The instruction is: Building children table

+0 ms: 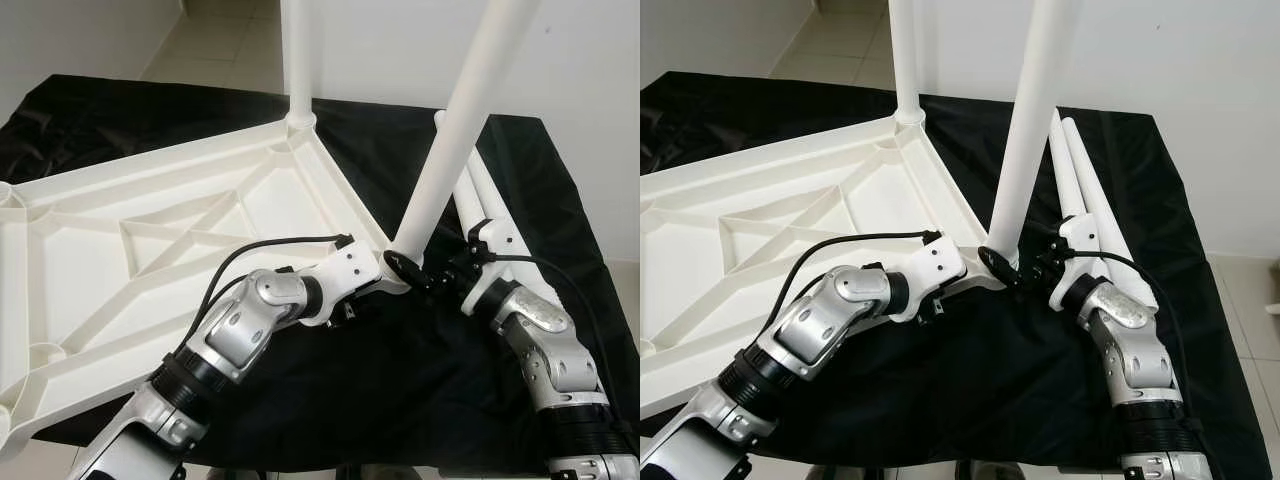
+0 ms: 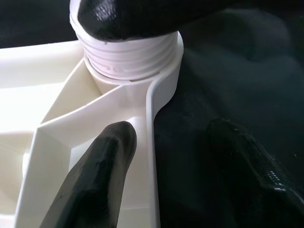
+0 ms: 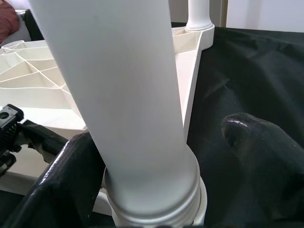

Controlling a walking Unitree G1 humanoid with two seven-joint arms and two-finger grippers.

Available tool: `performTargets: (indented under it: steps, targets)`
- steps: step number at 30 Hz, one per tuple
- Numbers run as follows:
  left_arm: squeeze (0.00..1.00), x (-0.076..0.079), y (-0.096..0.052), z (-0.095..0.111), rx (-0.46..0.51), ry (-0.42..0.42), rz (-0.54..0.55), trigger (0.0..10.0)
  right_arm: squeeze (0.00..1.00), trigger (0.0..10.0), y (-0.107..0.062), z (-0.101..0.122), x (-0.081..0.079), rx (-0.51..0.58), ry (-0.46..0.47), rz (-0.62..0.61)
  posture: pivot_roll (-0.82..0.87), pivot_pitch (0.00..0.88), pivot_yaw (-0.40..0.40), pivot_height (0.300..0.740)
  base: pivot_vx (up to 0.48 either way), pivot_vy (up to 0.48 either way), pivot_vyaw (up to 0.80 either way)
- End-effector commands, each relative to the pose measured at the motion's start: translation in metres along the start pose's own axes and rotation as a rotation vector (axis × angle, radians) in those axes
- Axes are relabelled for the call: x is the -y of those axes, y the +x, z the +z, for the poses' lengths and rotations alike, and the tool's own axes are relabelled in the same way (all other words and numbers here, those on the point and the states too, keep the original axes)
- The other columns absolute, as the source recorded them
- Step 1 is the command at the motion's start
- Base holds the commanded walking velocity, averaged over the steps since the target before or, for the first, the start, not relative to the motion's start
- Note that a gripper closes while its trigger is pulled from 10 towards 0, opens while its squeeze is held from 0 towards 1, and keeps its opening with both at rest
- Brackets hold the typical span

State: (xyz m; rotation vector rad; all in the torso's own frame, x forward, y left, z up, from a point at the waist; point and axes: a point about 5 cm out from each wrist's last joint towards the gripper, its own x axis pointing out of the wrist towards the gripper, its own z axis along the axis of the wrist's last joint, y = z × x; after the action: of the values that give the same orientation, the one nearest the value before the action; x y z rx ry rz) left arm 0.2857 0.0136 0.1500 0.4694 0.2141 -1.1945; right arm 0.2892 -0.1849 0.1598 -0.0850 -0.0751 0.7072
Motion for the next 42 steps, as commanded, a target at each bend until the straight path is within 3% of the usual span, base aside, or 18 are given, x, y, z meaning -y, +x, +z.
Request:
performTargets:
  steps: [1, 5, 6, 7, 9, 10, 13, 14, 15, 16, 42]
  targets:
    - [0.0, 0.007, 0.005, -0.013, -0.052, -0.037, -0.056, 10.0, 0.0, 10.0, 0.001, -0.002, -0.002, -0.006, -0.002, 0.006, 0.0, 0.122, -0.004, 0.74, 0.0, 0.0, 0.0]
    - [0.0, 0.008, 0.006, -0.013, -0.055, -0.049, -0.061, 10.0, 0.0, 10.0, 0.0, -0.003, -0.002, -0.008, -0.005, 0.007, -0.01, 0.124, -0.005, 0.74, 0.0, 0.0, 0.0]
    - [0.0, 0.01, 0.005, -0.013, -0.054, -0.043, -0.069, 3.3, 0.0, 10.0, 0.0, -0.003, -0.002, -0.01, -0.006, 0.006, -0.01, 0.126, -0.004, 0.74, 0.0, 0.0, 0.0]
    - [0.0, 0.011, 0.005, -0.013, -0.052, -0.045, -0.079, 4.6, 0.0, 10.0, -0.001, -0.004, -0.002, -0.013, -0.005, 0.005, 0.0, 0.126, -0.004, 0.74, 0.0, 0.0, 0.0]
    - [0.0, 0.012, 0.004, -0.014, -0.05, -0.047, -0.085, 4.6, 0.0, 10.0, -0.001, -0.004, -0.003, -0.015, -0.005, 0.005, 0.0, 0.126, -0.004, 0.74, 0.0, 0.0, 0.0]
    - [0.0, 0.014, 0.003, -0.014, -0.043, -0.054, -0.09, 0.0, 0.0, 10.0, -0.001, -0.005, -0.003, -0.015, -0.005, 0.004, 0.0, 0.126, -0.004, 0.74, 0.0, 0.0, 0.0]
    - [0.0, 0.02, 0.002, -0.014, -0.034, -0.04, -0.131, 0.0, 0.0, 10.0, -0.001, -0.005, -0.003, -0.015, -0.003, 0.003, 0.0, 0.126, -0.003, 0.74, 0.0, 0.0, 0.0]
    - [0.0, 0.023, 0.002, -0.016, -0.051, -0.025, -0.149, 4.5, 0.0, 10.0, 0.0, -0.005, -0.003, -0.015, -0.002, 0.004, 0.0, 0.126, -0.003, 0.74, 0.0, 0.0, 0.0]
    - [0.0, 0.023, 0.002, -0.016, -0.051, -0.025, -0.149, 4.5, 0.0, 10.0, 0.0, -0.005, -0.003, -0.015, -0.002, 0.004, 0.0, 0.126, -0.003, 0.74, 0.0, 0.0, 0.0]
    - [0.0, 0.025, 0.002, -0.018, -0.067, -0.012, -0.16, 10.0, 0.0, 10.0, 0.0, -0.006, -0.003, -0.016, -0.003, 0.005, 0.0, 0.123, -0.004, 0.74, 0.0, 0.0, 0.0]
    - [0.0, 0.019, 0.006, -0.014, -0.054, -0.028, -0.101, 10.0, 0.0, 10.0, 0.008, -0.024, -0.017, -0.035, 0.038, -0.016, 0.0, 0.126, -0.012, 0.74, 0.0, 0.0, 0.0]
